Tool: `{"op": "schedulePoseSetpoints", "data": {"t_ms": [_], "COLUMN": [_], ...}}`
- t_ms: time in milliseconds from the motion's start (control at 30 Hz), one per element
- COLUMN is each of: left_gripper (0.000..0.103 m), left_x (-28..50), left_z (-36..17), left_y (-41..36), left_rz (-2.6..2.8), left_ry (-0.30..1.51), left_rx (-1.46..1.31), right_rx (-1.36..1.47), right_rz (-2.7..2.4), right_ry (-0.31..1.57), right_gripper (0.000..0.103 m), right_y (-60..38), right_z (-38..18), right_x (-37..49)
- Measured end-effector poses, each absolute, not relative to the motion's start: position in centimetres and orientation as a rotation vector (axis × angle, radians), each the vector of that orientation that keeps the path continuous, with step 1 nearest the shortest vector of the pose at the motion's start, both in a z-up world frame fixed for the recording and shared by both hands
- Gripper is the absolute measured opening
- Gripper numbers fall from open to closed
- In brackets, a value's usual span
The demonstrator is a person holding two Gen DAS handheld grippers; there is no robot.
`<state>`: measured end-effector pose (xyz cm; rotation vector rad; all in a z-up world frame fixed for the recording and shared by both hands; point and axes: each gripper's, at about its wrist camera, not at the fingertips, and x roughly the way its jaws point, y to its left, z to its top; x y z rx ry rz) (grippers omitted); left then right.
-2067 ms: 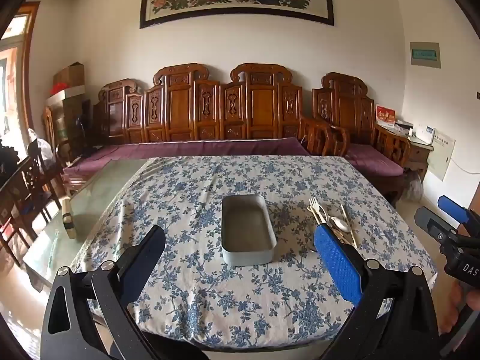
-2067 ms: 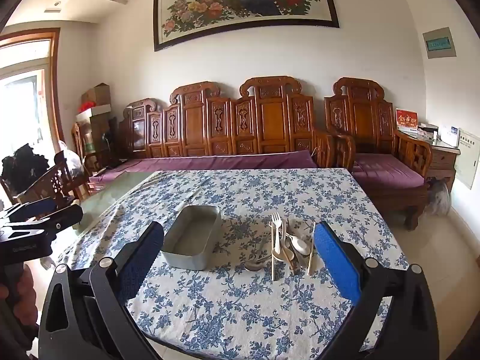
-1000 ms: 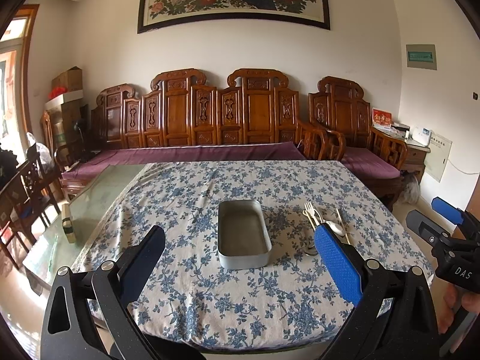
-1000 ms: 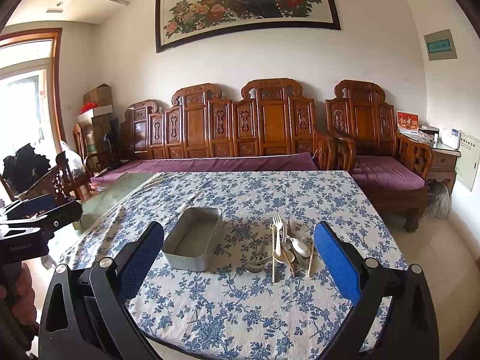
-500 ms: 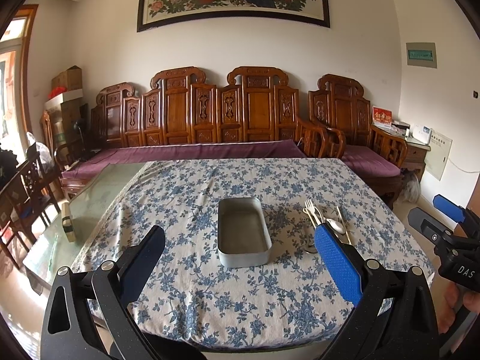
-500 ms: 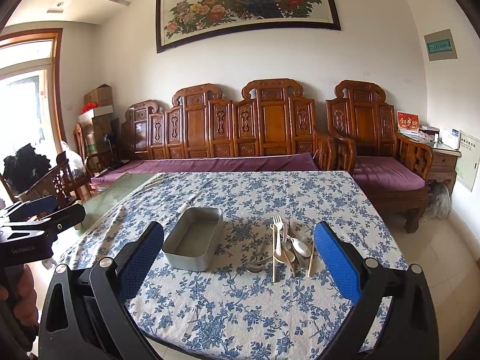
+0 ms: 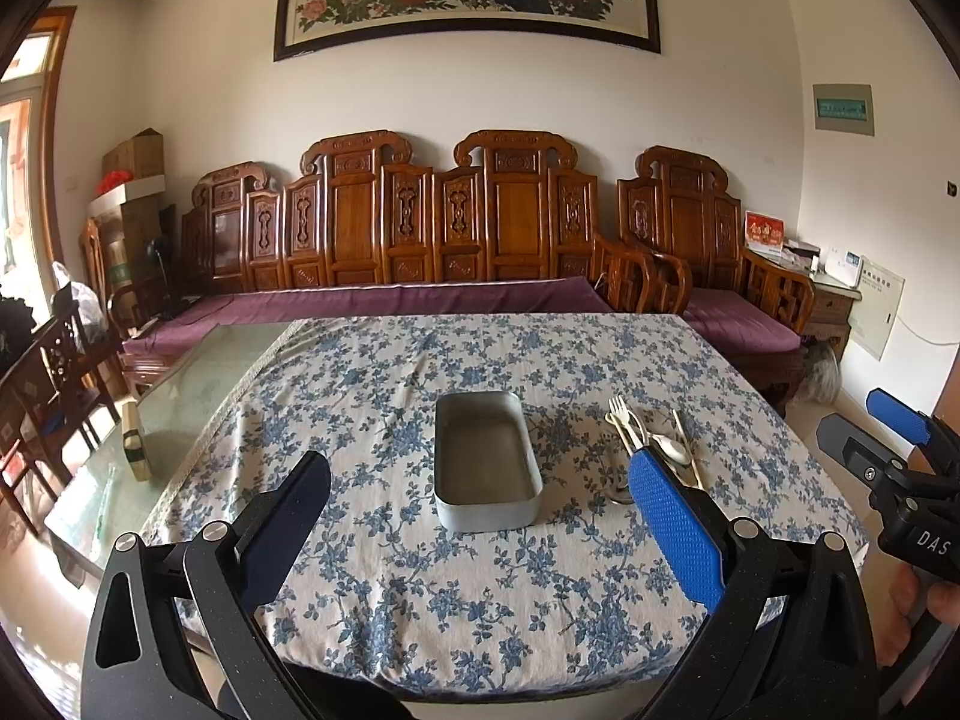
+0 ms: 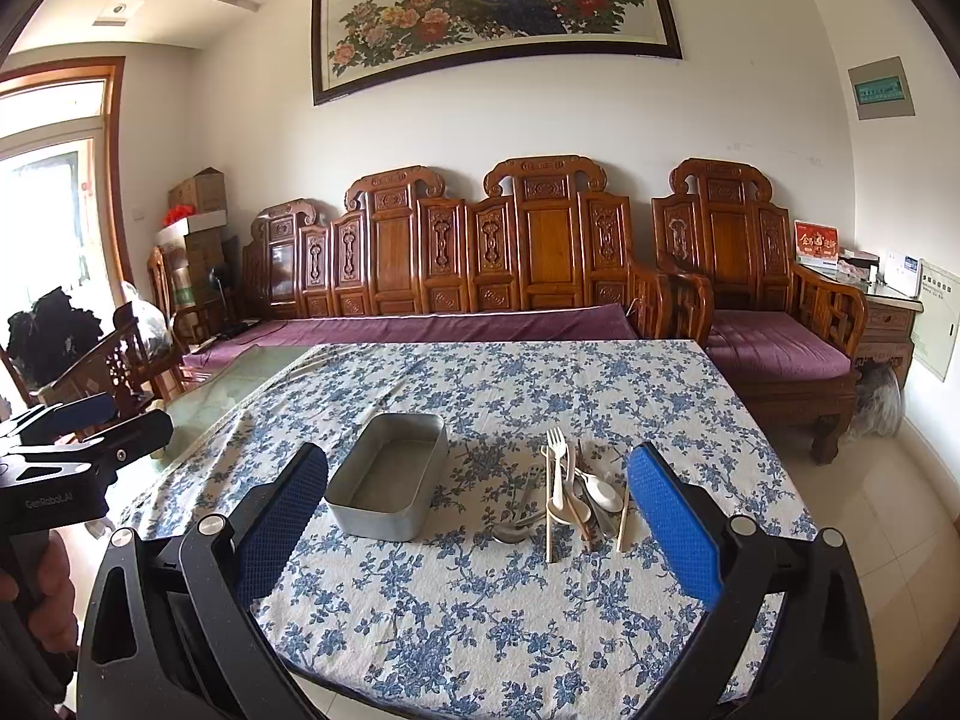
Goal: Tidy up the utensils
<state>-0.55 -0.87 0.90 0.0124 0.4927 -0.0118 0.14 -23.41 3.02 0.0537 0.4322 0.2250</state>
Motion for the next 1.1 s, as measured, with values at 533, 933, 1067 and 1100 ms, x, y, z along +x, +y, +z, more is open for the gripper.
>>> {"op": "schedulePoseSetpoints", "data": {"t_ms": [533,933,1067,1100], "left_gripper": [0.096,0.096,0.096,0.096], "left_x": [-0.7,1.6,3.1,3.6], "left_z": [0.6,-1.4,-2.4,-2.7], "left_y": [-1.0,-1.2,-1.7,-1.8], "left_rz": [-0.016,-0.031,-0.048,-0.052], "left_ry": [0.494,0.555,0.587,0.597], "left_rx": [0.013,0.020,0.028,0.033], "right_rx": [0.055,0.054,0.055,0.055], "right_rz": [0.226,0.226,0.231,0.232], "right_ry": [0.432,0.464,0.488,0.494], "right_gripper": [0.100,0.100,0.100,0.100], "right_y": [-23.4,-23.6,-24.1,-24.3], "right_z": [3.0,1.9,0.9,0.5], "right_x": [0.2,1.0,2.3,2.7]}}
